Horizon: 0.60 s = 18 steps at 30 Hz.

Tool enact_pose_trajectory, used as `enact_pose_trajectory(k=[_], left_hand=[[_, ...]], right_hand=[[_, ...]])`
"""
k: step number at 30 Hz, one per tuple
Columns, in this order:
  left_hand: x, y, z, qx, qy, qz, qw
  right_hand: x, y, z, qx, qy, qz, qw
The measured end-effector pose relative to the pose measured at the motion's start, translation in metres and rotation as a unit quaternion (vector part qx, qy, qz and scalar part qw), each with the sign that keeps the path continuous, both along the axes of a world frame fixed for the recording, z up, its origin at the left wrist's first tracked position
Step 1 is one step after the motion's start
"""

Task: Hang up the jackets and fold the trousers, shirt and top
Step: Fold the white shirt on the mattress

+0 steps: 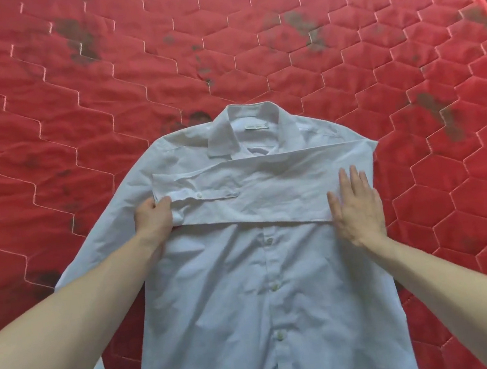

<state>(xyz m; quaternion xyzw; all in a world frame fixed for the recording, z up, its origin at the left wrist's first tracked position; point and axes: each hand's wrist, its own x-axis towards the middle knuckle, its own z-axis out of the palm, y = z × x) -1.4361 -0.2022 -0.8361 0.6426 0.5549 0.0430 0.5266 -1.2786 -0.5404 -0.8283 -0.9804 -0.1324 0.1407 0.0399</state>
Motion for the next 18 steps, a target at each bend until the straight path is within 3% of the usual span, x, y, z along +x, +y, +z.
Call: enact_pose_trajectory(k=[6,14,16,18], left_hand=[[0.003,-0.004,-0.014,0.066,0.030,0.022,0.997],[-0.001,-0.022,-0.006,0.194,0.095,-0.083,0.973],[-0.012,-0.023,-0.002,0.248,0.143,-0.091,0.954],[-0.029,-0.018,-0.001,0.292,0.193,-0.070,0.934]], right_hand=[[0.048,-0.037,-0.019,-0.043,0.078,-0.026,0.996],[0.062,-0.044,-0.026,-0.082,0.100,-0.002,0.992],[0.058,-0.038,-0.020,-0.097,0.081,-0.004,0.992],[0.044,-0.024,-0.014,-0.064,0.008,0.010,0.998]])
